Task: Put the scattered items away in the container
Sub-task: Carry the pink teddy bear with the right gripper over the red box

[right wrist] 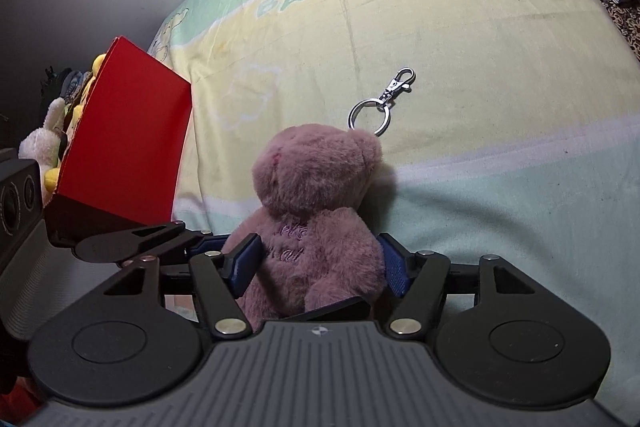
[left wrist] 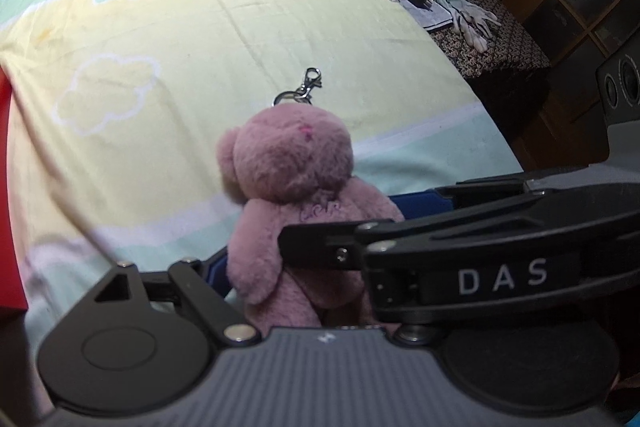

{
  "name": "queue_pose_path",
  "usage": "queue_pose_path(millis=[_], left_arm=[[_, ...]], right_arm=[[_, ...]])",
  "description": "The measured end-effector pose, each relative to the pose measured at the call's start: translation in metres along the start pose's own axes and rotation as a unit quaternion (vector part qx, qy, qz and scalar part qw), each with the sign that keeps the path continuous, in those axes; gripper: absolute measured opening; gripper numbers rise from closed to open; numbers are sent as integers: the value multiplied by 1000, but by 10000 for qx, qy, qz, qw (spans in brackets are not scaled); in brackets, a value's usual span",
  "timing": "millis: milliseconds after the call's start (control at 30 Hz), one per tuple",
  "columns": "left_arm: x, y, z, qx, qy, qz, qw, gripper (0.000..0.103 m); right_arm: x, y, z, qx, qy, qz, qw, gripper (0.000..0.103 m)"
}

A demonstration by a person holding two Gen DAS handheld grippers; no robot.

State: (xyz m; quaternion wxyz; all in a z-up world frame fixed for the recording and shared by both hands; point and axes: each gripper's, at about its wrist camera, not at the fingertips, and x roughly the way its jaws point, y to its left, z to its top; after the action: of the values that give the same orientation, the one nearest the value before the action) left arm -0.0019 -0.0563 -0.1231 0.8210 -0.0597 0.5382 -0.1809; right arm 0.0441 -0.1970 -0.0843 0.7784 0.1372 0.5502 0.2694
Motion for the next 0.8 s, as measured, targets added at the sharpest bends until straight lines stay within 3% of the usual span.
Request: queue_pose_path(millis=[467, 800], left_arm=[[-15, -10, -8, 124, -146, -94, 9998, 77], [-59, 2, -14, 286, -443, -292, 9982, 77]], right_arm=[[-17, 0, -17, 383, -81, 23, 9992, 58], [-35, 42, -20, 289, -248, 157, 9992, 58]])
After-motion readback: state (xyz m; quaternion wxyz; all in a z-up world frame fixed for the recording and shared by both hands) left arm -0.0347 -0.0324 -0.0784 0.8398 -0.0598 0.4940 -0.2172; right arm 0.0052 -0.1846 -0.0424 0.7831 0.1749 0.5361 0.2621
